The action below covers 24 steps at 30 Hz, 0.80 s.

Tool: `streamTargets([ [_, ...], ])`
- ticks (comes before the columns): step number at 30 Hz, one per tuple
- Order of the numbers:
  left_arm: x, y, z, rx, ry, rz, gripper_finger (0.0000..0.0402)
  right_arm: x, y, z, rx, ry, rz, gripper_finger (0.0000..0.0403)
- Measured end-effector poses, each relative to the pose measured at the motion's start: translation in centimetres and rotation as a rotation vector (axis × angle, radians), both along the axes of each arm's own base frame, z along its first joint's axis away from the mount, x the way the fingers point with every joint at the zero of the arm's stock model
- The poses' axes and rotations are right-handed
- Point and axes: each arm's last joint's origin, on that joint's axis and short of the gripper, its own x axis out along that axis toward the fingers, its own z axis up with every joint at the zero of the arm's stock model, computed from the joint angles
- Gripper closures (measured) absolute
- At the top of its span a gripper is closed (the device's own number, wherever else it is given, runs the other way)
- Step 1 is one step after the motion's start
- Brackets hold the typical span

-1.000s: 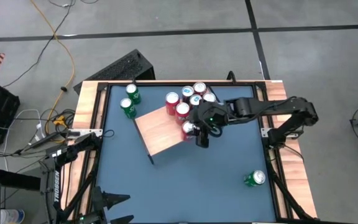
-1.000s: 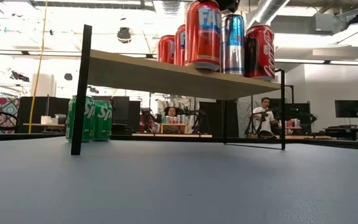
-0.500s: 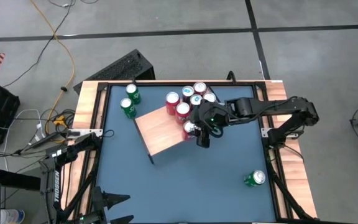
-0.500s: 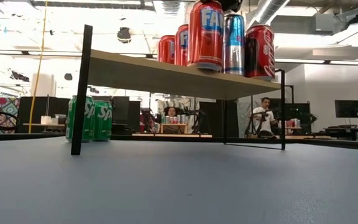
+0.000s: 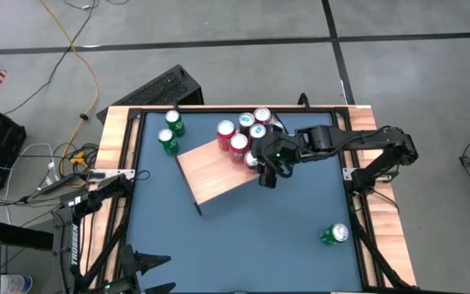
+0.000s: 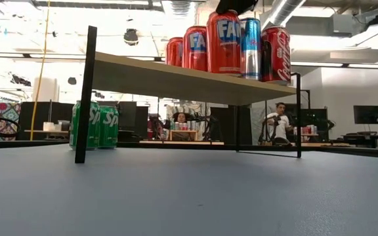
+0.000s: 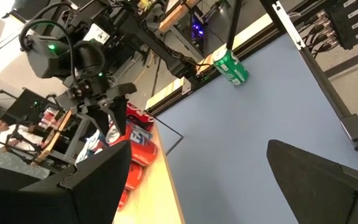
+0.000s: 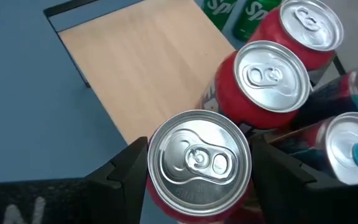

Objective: Place canned beverage on shelf
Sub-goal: Put the red soda can on the shelf aligned with the other red soda cans

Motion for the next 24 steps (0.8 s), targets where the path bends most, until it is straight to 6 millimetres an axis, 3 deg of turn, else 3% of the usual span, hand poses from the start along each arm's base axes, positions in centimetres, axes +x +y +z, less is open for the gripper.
streamTargets([
  [24,0.02,0.01,0.02,0.023,-0.001,-0.003,0.004,0.45,0.05,0.26,0.092,-0.035,0.126,0.013],
])
